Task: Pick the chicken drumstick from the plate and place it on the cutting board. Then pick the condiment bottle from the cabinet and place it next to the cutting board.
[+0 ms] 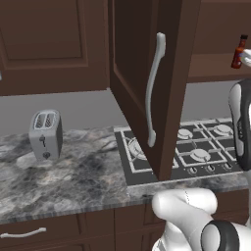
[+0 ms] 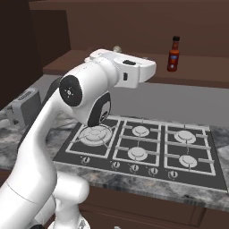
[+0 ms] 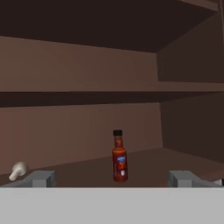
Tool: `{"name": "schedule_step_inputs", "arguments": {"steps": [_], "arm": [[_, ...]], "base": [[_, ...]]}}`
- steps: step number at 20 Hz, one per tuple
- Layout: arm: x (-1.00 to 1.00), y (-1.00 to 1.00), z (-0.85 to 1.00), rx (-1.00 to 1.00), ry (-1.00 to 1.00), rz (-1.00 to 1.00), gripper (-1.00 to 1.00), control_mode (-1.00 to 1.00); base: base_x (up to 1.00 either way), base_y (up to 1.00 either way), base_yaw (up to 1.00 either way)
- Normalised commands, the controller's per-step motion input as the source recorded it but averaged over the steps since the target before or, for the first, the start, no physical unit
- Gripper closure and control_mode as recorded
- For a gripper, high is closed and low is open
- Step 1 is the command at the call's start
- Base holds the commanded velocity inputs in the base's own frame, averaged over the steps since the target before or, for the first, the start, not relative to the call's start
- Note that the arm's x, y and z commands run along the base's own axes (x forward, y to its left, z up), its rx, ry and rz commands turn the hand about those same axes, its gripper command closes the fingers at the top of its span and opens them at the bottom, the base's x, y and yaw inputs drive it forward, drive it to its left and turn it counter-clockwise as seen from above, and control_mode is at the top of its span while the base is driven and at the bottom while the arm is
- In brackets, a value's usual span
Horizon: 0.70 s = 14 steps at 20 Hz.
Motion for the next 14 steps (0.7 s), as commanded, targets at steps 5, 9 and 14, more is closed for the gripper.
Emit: {"name": "schedule_step_inputs", "arguments": {"steps": [5,9,14], "arm": [[0.21,-0.1,0.0,0.0,0.0,0.0,-1.0,-1.0],[0.22,-0.13,0.0,0.0,0.01,0.0,-1.0,-1.0],[0.22,-0.14,0.0,0.0,0.02,0.0,-1.0,-1.0]], "base": [[0.0,0.0,0.0],[0.0,0.0,0.0],[0.0,0.0,0.0]]}}
